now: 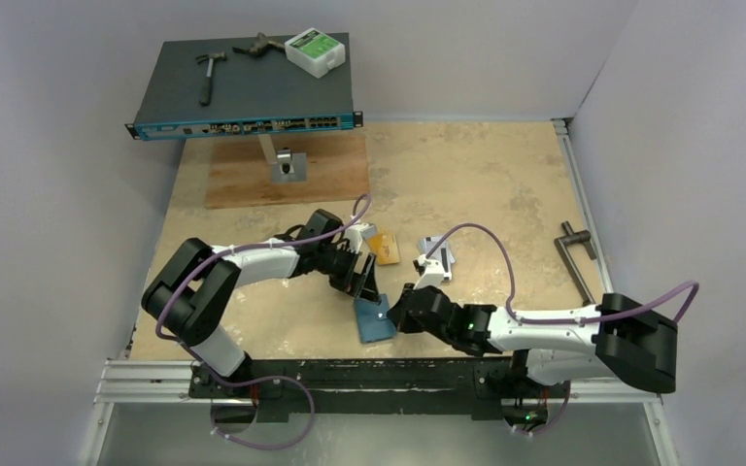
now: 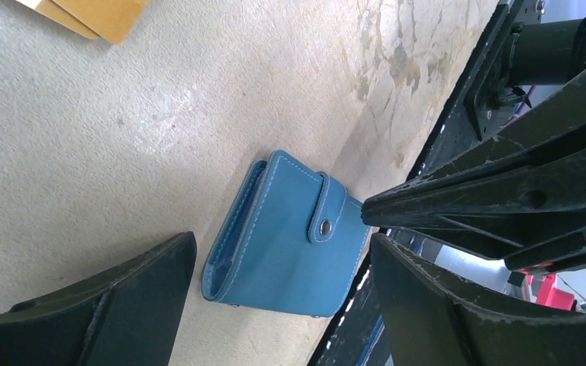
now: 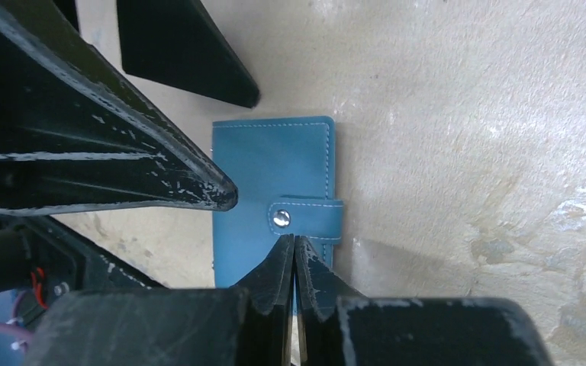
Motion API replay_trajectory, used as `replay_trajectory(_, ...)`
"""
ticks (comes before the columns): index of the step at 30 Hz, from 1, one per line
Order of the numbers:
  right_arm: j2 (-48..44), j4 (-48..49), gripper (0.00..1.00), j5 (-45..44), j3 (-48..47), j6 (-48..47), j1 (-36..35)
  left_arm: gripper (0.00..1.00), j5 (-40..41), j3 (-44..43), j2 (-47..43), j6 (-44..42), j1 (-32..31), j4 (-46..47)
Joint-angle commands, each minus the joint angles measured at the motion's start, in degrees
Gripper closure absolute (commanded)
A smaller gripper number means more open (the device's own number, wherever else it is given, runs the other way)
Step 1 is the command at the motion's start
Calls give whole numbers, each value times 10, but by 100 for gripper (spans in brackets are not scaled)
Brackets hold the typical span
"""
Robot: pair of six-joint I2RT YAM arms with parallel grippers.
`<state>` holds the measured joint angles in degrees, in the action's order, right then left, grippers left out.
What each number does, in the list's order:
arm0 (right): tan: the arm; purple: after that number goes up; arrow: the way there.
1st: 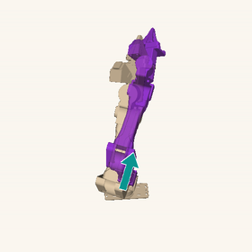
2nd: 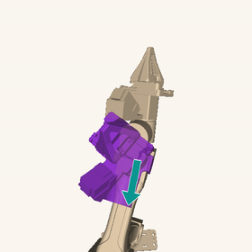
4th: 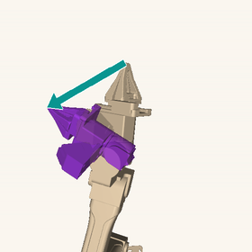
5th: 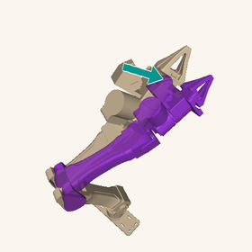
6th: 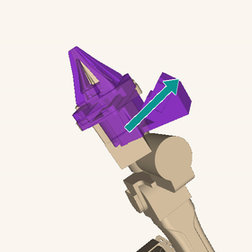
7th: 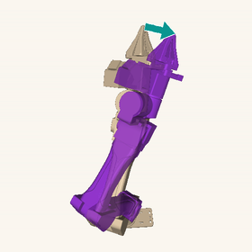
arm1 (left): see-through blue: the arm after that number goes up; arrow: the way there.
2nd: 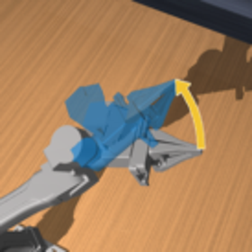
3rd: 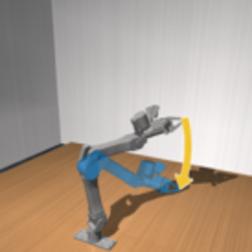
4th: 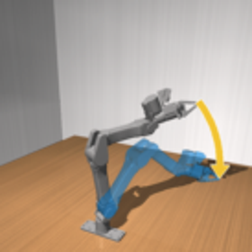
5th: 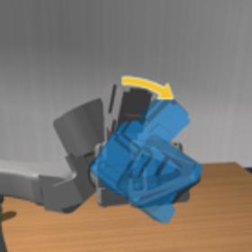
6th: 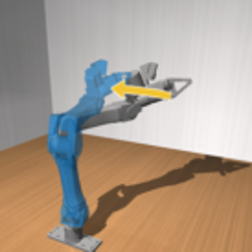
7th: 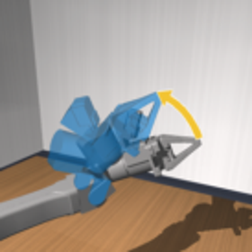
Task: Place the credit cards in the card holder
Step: Pick up the card holder from the center of the board.
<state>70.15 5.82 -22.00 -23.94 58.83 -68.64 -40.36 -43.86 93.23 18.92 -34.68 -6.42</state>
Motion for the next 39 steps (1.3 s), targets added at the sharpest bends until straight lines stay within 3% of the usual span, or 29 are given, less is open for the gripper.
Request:
replay_trajectory(1,-35,57,100,24,20,-22,11,16,-9,13,2,-13,8,10)
replay_trajectory(5,-50,48,100,31,26,-30,22,17,-9,17,-11,-21,13,8)
replay_trajectory(9,-33,-10,60,19,5,-27,23,23,20,16,-16,-26,13,2)
replay_trajectory(10,-27,-17,55,20,4,-23,23,26,25,15,-16,-31,13,-1)
replay_trajectory(16,-14,20,49,53,34,-10,23,49,38,11,-22,-55,12,-14)
replay_trajectory(23,29,118,51,123,43,-40,28,69,31,12,-26,-67,8,-4)
replay_trajectory(28,62,189,53,191,64,-50,64,99,-4,12,-32,-75,7,3)
replay_trajectory(35,47,251,64,229,105,-48,107,100,-36,8,-83,-85,8,0)
replay_trajectory(37,43,259,76,236,106,-51,111,100,-41,5,-89,-88,8,-7)
replay_trajectory(39,35,263,94,240,104,-58,112,84,-43,1,-87,-95,9,-16)
